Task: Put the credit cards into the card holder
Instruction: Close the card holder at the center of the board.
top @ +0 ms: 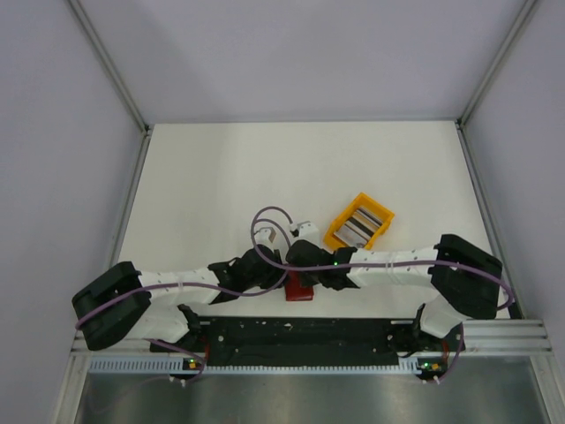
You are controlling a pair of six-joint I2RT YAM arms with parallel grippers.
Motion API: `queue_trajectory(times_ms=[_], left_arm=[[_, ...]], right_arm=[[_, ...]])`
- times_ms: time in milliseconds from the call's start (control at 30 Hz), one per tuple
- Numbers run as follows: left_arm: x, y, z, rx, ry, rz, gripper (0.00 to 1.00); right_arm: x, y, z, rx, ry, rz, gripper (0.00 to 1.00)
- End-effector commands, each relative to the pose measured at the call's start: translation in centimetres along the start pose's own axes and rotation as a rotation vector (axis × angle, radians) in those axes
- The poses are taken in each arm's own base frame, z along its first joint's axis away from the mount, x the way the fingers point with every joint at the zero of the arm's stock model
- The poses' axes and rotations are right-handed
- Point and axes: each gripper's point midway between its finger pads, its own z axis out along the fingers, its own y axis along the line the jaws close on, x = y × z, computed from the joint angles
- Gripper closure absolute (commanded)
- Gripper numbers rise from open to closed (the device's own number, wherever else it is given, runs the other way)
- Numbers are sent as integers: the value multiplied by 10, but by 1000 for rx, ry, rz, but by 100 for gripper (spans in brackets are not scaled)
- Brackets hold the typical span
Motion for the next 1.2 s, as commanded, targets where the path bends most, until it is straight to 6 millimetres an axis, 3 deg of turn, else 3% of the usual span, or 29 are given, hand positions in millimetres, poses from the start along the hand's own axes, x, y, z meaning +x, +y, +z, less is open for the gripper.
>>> queue_trajectory(times_ms=[0,133,367,700,1167], left_arm=[[22,27,1,-77,61,15,72],[21,27,2,-75,58,13,72],[22,27,2,-77,61,14,72],[24,29,1,-78,64,8,73],[26,32,2,-79,63,7,73]], right_arm=[[56,-25,19,106,151,-56,88],[62,-25,20,115,166,-61,98],[61,-30,19,137,153,-68,100],[27,-2,2,-60,20,80,100],[5,-3,-11,-147,-52,186,100]])
